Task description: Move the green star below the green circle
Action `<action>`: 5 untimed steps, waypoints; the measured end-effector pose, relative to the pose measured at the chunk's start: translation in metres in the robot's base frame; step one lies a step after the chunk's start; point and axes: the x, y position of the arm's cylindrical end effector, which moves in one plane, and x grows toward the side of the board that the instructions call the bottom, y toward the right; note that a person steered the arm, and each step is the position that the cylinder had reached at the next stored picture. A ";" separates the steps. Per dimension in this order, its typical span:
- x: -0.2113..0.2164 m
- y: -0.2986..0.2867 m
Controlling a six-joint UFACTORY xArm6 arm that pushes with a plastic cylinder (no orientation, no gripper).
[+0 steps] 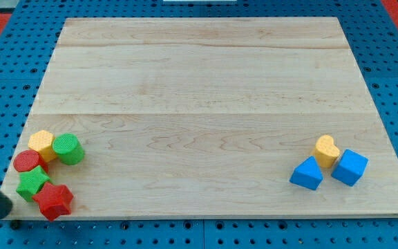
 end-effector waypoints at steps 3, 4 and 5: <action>-0.015 0.137; -0.019 0.091; -0.008 0.092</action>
